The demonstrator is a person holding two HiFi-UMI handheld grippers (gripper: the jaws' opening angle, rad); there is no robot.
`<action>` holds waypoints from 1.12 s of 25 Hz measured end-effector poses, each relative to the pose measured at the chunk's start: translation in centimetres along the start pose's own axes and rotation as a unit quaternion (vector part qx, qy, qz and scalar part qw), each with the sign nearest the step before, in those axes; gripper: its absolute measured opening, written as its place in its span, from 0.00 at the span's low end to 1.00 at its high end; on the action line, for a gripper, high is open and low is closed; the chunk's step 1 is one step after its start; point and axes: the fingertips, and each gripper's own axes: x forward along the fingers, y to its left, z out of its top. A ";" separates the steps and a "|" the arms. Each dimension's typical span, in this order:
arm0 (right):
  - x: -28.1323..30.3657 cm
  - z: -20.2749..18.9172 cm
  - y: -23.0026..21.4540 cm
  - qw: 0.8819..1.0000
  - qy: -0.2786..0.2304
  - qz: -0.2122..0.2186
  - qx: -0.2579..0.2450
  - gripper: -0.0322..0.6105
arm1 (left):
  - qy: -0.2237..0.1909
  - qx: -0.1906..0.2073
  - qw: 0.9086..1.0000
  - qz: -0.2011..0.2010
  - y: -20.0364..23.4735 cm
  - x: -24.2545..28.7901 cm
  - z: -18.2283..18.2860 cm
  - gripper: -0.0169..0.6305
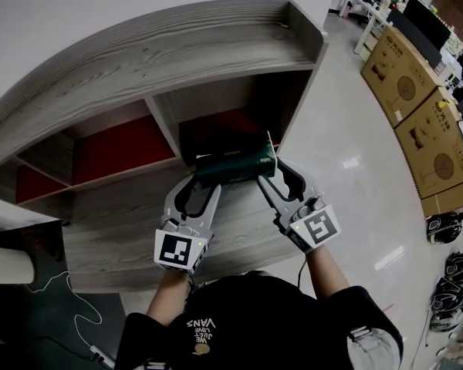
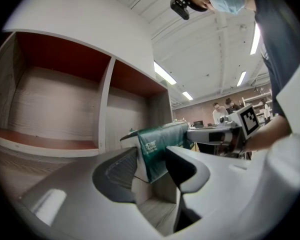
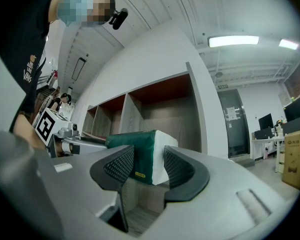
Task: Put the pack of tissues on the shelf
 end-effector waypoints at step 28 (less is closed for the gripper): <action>3.2 -3.4 -4.0 0.998 0.045 -0.032 0.002 0.34 | 0.060 -0.017 0.996 0.062 1.6 3.6 -1.7 0.32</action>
